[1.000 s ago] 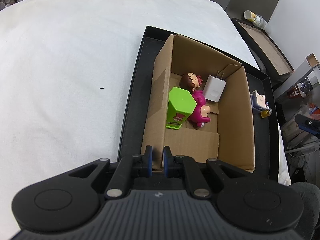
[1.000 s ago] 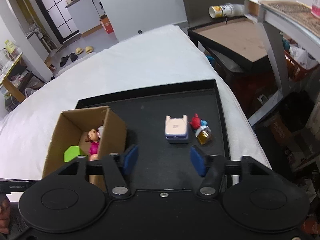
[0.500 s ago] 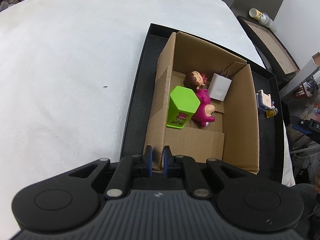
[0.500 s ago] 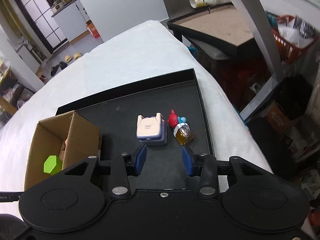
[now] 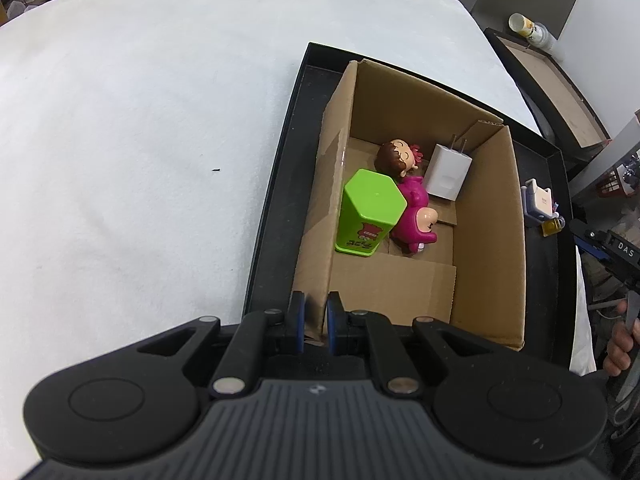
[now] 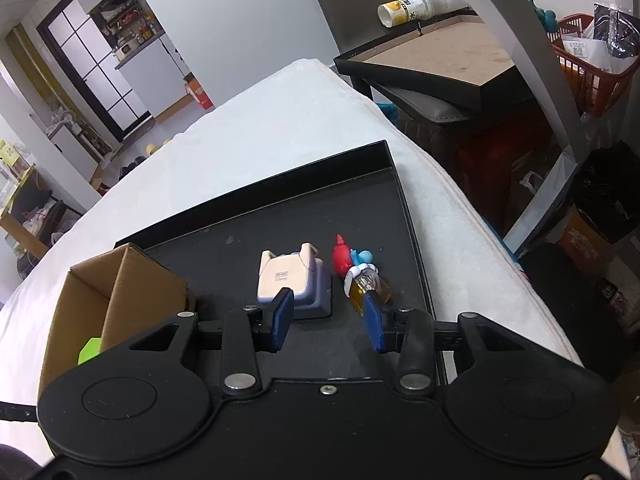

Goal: Organize rigid objects
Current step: 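Move the right gripper to the red-and-blue figure with glass jar, then close the right gripper on the red-and-blue figure and lift it, then carry the red-and-blue figure over the box and release it inside, then withdraw the right gripper from the box, then close the right gripper on the white-and-purple toy on the tray, then lift the white-and-purple toy and carry it over the box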

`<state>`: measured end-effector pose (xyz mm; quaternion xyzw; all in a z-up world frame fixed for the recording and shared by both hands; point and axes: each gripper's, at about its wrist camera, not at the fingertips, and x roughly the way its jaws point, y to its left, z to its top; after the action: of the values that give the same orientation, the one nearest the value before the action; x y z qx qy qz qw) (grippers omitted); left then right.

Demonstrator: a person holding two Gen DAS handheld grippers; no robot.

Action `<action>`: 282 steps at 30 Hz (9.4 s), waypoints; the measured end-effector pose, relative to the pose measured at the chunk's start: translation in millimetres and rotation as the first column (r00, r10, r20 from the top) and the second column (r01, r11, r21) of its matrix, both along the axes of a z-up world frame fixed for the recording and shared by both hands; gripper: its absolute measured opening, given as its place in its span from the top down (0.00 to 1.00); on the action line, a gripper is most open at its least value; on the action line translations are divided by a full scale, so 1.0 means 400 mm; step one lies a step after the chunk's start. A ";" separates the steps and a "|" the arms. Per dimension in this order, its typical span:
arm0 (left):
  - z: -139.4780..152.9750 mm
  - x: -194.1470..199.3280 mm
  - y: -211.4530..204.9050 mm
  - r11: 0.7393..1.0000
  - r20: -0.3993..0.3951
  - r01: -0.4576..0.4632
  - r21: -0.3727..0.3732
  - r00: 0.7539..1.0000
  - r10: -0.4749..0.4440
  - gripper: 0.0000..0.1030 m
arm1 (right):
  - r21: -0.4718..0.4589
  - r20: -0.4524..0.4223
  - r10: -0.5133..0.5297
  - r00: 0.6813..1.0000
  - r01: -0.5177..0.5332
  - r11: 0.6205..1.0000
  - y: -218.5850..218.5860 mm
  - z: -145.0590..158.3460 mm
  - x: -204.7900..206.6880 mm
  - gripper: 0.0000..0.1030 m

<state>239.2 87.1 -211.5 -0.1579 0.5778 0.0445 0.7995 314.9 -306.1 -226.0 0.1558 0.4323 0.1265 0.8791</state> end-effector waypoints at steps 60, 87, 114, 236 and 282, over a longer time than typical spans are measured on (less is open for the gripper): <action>-0.015 0.024 -0.023 0.999 -0.044 0.015 0.048 0.999 -0.013 0.90 | -0.065 -0.109 0.025 0.994 -0.032 0.997 0.035 -0.091 0.041 0.64; -0.006 0.014 -0.012 0.999 -0.022 0.034 0.032 0.999 -0.033 0.90 | 0.015 -0.114 -0.071 0.991 0.073 0.997 0.000 0.035 -0.012 0.74; -0.003 0.004 0.006 0.998 0.010 0.054 -0.022 0.998 -0.054 0.89 | 0.021 -0.058 -0.005 0.998 0.006 1.000 0.156 0.137 -0.065 0.74; -0.011 0.008 0.013 0.998 0.003 0.047 -0.037 0.999 -0.047 0.89 | -0.150 -0.053 -0.089 0.995 0.080 0.985 0.173 0.016 0.052 0.27; 0.012 -0.020 0.025 0.996 0.054 0.062 -0.062 0.997 -0.058 0.89 | -0.098 0.078 0.107 0.991 -0.100 0.990 0.261 0.241 -0.063 0.59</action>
<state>231.1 97.0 -206.8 -0.1671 0.5624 -0.0022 0.8098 289.7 -201.8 -129.5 0.0860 0.4081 0.1579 0.8951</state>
